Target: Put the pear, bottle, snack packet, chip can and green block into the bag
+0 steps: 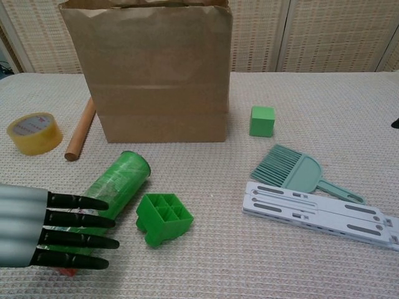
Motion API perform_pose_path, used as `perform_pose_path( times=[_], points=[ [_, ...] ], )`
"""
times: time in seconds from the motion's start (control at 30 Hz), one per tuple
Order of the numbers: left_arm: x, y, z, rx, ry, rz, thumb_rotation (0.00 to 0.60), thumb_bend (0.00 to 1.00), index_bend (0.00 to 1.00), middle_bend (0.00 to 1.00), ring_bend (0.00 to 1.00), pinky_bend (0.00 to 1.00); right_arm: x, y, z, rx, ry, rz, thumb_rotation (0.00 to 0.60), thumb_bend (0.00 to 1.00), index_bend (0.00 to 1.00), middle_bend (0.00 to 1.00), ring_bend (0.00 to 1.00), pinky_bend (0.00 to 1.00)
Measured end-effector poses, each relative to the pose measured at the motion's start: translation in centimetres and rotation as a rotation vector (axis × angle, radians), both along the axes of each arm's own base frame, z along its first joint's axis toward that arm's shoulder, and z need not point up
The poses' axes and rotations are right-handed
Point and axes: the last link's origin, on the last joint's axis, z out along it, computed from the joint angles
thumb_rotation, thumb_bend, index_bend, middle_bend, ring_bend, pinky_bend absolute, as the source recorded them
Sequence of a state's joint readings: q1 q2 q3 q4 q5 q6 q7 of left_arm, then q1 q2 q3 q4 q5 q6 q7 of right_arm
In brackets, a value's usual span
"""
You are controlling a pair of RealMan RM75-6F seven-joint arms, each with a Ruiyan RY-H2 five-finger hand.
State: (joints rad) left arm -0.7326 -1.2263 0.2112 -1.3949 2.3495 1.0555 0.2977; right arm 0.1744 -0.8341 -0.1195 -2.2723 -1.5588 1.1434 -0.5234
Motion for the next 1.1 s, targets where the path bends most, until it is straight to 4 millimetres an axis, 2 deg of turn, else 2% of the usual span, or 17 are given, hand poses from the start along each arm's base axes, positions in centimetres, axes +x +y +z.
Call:
perform_pose_path(
  times=[0.2, 0.4, 0.53, 0.8, 1.1],
  points=[
    [0.3, 0.0, -1.2, -0.016, 0.022, -0.033, 0.600, 0.35, 0.00, 0.00, 0.00, 0.09, -0.1, -0.1, 0.0, 0.000, 0.001, -0.005, 0.600, 0.06, 0.00, 0.00, 0.00, 0.00],
    [2.0, 1.0, -2.6, -0.014, 0.039, -0.081, 0.600, 0.35, 0.00, 0.00, 0.00, 0.09, -0.1, -0.3, 0.1, -0.001, -0.002, -0.011, 0.600, 0.06, 0.00, 0.00, 0.00, 0.00],
    [2.5, 1.5, -1.9, 0.000, 0.060, -0.105, 0.600, 0.35, 0.00, 0.00, 0.00, 0.09, -0.1, -0.4, 0.2, -0.001, -0.005, -0.015, 0.600, 0.06, 0.00, 0.00, 0.00, 0.00],
    [2.4, 2.8, 0.4, 0.056, 0.117, -0.146, 0.600, 0.35, 0.00, 0.00, 0.00, 0.09, 0.0, -0.3, 0.1, 0.012, -0.003, -0.012, 0.600, 0.06, 0.00, 0.00, 0.00, 0.00],
    [4.2, 4.6, 1.1, 0.121, 0.093, -0.180, 0.600, 0.35, 0.00, 0.00, 0.00, 0.09, 0.1, -0.1, 0.1, 0.013, -0.007, -0.011, 0.600, 0.06, 0.00, 0.00, 0.00, 0.00]
  ],
)
